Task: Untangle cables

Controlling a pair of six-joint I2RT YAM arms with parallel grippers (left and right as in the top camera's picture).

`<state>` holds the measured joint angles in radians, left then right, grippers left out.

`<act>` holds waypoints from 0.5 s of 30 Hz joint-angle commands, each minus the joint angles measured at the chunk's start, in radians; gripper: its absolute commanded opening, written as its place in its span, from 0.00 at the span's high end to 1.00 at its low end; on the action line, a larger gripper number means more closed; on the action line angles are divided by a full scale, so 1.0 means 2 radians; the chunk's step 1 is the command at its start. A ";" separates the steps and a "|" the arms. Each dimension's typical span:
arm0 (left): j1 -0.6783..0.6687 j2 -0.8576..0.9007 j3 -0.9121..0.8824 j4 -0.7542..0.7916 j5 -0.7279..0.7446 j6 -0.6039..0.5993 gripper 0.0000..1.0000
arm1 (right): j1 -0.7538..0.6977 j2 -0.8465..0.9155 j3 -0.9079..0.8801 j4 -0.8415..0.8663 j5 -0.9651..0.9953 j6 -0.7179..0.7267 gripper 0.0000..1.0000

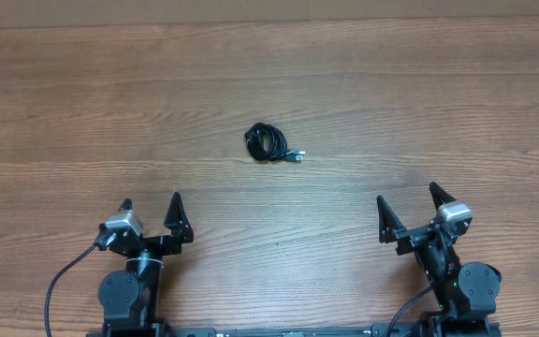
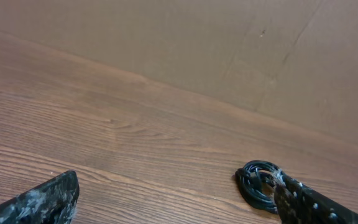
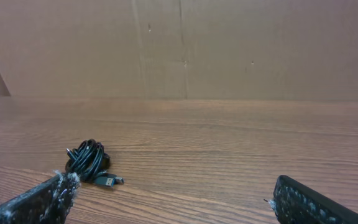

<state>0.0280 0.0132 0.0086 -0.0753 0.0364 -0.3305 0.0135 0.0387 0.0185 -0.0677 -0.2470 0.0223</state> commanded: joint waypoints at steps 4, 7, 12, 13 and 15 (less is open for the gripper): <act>-0.002 -0.004 -0.002 -0.001 -0.002 0.010 0.00 | -0.001 0.001 -0.005 0.003 0.005 -0.002 0.00; -0.003 -0.004 -0.002 0.003 0.036 -0.043 0.00 | -0.001 0.001 -0.005 0.024 0.003 0.002 0.00; -0.003 -0.004 -0.001 0.110 0.178 -0.244 0.00 | -0.001 0.001 -0.005 0.069 -0.243 0.243 0.00; -0.003 -0.004 0.002 0.167 0.206 -0.208 0.00 | -0.001 0.001 -0.005 0.095 -0.248 0.243 0.00; -0.003 -0.004 0.021 0.208 0.219 -0.161 0.00 | -0.002 0.001 0.003 0.171 -0.253 0.243 0.00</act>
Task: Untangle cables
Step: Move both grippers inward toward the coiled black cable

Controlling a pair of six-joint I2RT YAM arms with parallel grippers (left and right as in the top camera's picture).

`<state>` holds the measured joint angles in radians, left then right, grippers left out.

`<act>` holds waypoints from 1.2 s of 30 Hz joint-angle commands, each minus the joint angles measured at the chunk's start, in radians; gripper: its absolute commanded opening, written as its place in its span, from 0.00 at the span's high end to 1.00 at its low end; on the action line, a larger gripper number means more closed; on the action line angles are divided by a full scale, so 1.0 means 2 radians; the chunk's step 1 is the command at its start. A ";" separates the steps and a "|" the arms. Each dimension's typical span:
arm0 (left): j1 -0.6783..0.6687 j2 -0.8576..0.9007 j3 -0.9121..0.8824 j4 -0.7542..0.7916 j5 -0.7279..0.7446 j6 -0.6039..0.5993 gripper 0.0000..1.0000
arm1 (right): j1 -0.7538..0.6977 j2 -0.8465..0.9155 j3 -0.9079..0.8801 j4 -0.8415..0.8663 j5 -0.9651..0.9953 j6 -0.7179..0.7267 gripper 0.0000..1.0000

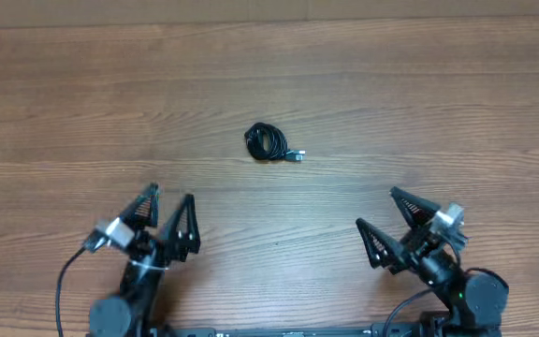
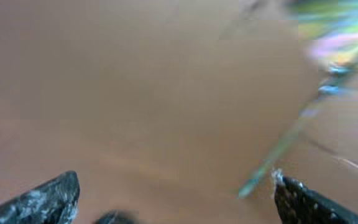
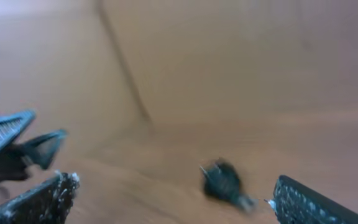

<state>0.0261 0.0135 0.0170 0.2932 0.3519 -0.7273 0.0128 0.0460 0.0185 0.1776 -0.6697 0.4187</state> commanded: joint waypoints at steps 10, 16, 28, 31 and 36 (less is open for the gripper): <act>-0.003 0.285 0.416 -0.409 0.066 0.266 0.00 | -0.001 0.143 0.344 -0.382 0.174 -0.159 0.00; -0.003 0.498 0.565 -0.580 0.165 0.269 0.00 | -0.001 0.300 0.462 -0.501 -0.064 -0.158 0.00; -0.031 0.623 0.569 -0.691 0.077 0.194 0.00 | 0.071 0.504 0.545 -0.480 -0.005 -0.014 0.01; -0.031 0.633 0.569 -0.673 0.012 0.158 0.01 | 0.135 0.608 0.645 -0.577 0.134 -0.017 0.00; -0.031 0.666 0.569 -0.655 0.003 0.154 0.00 | 0.180 0.762 0.742 -0.600 0.162 -0.036 0.00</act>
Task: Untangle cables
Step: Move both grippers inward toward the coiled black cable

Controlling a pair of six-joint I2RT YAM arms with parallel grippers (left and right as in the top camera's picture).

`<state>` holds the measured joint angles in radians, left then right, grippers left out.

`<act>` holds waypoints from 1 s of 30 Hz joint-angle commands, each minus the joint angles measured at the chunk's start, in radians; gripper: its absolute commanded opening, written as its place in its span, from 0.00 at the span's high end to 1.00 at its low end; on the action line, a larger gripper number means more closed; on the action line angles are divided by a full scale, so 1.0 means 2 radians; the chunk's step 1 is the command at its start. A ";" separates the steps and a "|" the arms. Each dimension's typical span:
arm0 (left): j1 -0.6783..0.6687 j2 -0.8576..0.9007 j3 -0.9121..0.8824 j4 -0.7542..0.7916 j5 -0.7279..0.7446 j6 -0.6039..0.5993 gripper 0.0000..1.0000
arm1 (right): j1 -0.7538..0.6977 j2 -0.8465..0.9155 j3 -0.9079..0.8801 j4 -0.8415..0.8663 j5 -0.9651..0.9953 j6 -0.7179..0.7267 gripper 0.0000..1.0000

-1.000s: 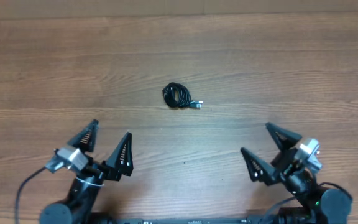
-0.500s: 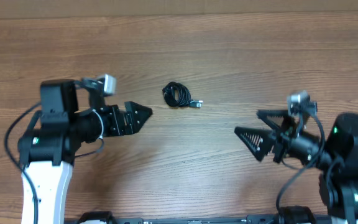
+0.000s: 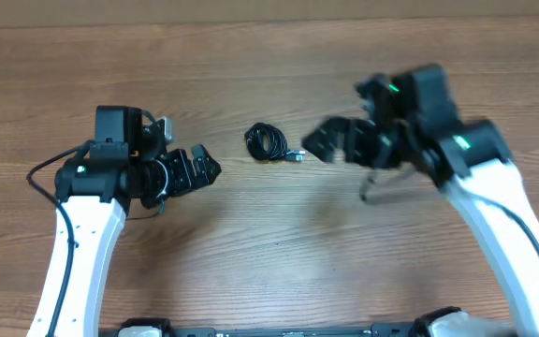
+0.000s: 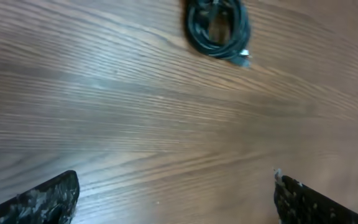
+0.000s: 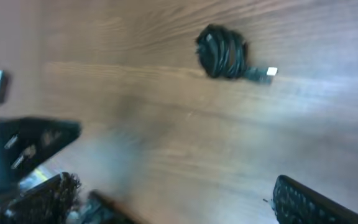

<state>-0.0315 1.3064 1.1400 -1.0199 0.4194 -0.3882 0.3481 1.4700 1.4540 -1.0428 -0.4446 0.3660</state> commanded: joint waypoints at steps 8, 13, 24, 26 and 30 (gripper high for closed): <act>-0.002 0.089 0.007 -0.023 -0.030 0.000 0.00 | 0.020 0.166 0.023 0.154 0.025 -0.009 0.22; -0.002 0.107 0.007 -0.025 -0.025 0.027 0.00 | 0.053 0.234 0.022 0.240 0.044 0.029 0.34; -0.002 0.107 0.007 -0.033 -0.024 0.026 0.00 | 0.076 0.293 0.022 0.255 0.099 0.049 0.38; -0.002 0.107 0.007 -0.032 -0.024 0.026 0.00 | 0.081 0.302 0.022 0.255 0.098 0.051 0.39; -0.002 0.107 0.007 -0.033 -0.020 0.026 0.00 | 0.096 0.311 0.022 0.258 0.099 0.051 0.50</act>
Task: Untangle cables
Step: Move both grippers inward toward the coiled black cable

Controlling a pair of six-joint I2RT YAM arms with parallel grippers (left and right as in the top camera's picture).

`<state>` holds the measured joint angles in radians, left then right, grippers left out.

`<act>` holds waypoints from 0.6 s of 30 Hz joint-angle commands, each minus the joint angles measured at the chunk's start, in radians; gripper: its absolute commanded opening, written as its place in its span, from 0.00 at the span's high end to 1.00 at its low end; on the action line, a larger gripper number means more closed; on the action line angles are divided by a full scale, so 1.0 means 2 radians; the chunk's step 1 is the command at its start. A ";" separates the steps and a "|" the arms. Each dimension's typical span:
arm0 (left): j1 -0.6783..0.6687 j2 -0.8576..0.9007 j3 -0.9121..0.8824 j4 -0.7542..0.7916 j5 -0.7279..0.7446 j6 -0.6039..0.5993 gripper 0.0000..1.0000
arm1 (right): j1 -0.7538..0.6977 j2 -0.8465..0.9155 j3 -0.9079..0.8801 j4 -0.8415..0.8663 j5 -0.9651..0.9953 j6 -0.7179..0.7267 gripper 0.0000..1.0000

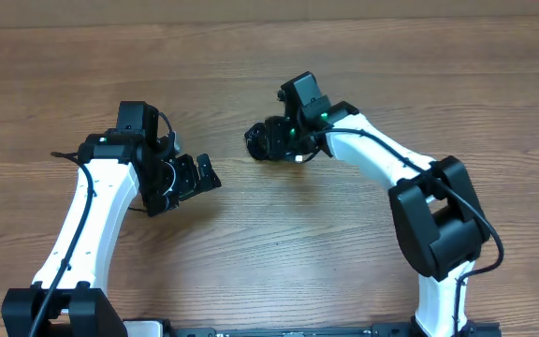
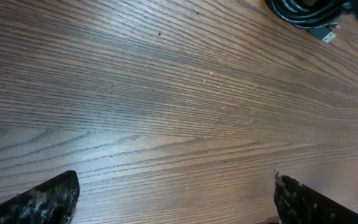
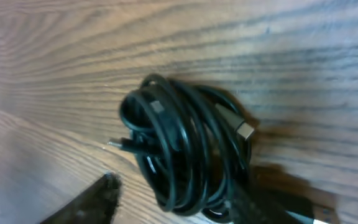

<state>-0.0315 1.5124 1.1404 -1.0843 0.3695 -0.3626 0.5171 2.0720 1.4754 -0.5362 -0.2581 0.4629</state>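
Note:
A black cable (image 1: 256, 142) lies coiled in a tight bundle near the table's middle, its silver USB plug (image 1: 298, 157) sticking out to the right. My right gripper (image 1: 279, 139) is down over the bundle. In the right wrist view the coil (image 3: 185, 149) fills the space between the fingers (image 3: 89, 204), which stand open on either side with a gap showing on the left. My left gripper (image 1: 192, 178) hovers open over bare wood to the left of the coil. The left wrist view shows only the bundle's edge (image 2: 303, 11) at the top right.
The wooden table (image 1: 269, 271) stretches in all directions around the bundle. A brown cardboard wall (image 1: 269, 9) runs along the far edge. Both arm bases sit at the near edge.
My right gripper moved left and down from beside the plug to straddle the coil, with the fingers set closer together. My left gripper shifted slightly toward the near side. The cable has not moved.
Both arms began folded at the near edge with grippers open, the coil untouched in the middle. They then lifted off. Later they were out at either side of the bundle. Now the right gripper is around the coil and the left waits beside it.

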 commanded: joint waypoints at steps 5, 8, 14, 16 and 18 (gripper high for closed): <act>-0.002 0.004 0.007 0.000 0.008 0.013 0.00 | 0.031 0.012 0.011 0.010 0.043 0.002 0.66; -0.002 0.004 0.007 0.000 0.008 0.013 0.00 | 0.031 0.012 0.011 0.010 0.052 0.002 0.84; -0.002 0.004 0.007 -0.002 0.008 0.014 0.07 | 0.029 0.005 0.018 -0.002 0.031 0.002 0.96; -0.002 0.004 0.007 -0.002 0.043 0.027 0.76 | 0.026 -0.010 0.030 -0.019 -0.003 0.002 0.96; -0.001 0.004 0.009 0.022 0.146 0.104 0.96 | 0.020 -0.045 0.049 -0.042 -0.087 -0.008 0.96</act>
<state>-0.0311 1.5124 1.1400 -1.0813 0.4286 -0.3267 0.5709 2.0823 1.5097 -0.6014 -0.2485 0.4702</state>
